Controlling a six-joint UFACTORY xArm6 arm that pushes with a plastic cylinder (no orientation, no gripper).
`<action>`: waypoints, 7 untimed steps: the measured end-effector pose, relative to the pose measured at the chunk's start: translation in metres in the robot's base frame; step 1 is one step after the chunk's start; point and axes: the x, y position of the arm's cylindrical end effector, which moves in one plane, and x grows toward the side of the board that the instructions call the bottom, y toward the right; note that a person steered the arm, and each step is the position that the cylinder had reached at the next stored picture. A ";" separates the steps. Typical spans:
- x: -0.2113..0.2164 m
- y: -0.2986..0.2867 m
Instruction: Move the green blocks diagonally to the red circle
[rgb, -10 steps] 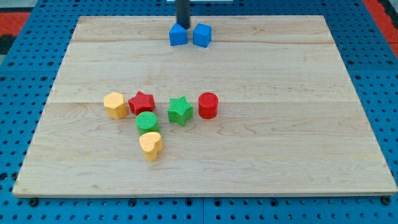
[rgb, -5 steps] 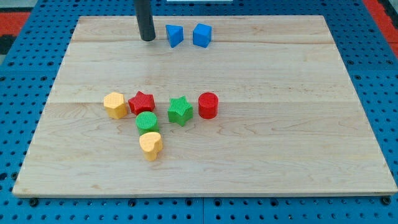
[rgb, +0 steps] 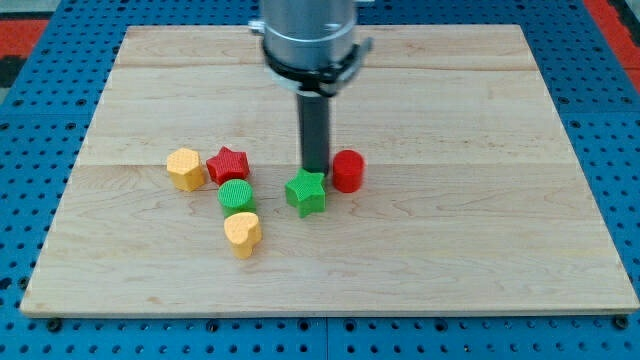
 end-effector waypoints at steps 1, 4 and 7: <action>0.007 -0.045; 0.061 -0.054; 0.142 -0.065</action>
